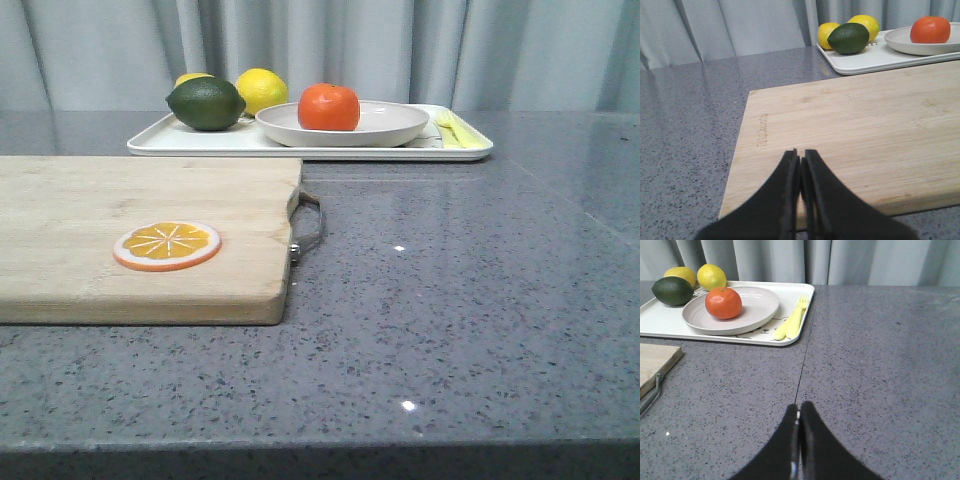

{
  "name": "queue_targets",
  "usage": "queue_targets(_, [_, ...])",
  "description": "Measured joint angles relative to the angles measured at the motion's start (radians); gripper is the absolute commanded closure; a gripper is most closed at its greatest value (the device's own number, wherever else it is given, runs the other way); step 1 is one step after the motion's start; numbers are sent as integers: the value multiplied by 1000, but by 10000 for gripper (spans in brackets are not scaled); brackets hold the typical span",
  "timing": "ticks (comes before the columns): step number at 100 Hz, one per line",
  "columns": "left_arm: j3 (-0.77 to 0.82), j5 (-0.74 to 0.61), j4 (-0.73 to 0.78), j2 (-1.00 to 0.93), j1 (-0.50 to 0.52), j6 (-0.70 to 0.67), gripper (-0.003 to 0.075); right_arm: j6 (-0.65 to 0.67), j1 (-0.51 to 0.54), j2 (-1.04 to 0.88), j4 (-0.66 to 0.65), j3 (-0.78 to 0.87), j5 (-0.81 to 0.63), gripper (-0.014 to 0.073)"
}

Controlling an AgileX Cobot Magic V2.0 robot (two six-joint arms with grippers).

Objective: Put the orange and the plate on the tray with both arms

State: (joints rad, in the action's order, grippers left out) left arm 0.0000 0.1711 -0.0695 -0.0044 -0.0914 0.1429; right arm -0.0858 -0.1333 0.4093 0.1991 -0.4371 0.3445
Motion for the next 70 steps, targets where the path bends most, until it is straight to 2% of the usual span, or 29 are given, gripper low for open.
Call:
queue_targets(16, [0, 0, 0, 0, 0, 0, 739, 0, 0, -5, -20, 8, 0, 661])
queue_targets(33, [0, 0, 0, 0, 0, 0, 739, 17, -2, -84, -131, 68, -34, 661])
queue_targets(57, [0, 0, 0, 0, 0, 0, 739, 92, -2, -310, -274, 283, -155, 661])
queue_targets(70, [0, 0, 0, 0, 0, 0, 739, 109, -2, -404, -296, 394, -183, 661])
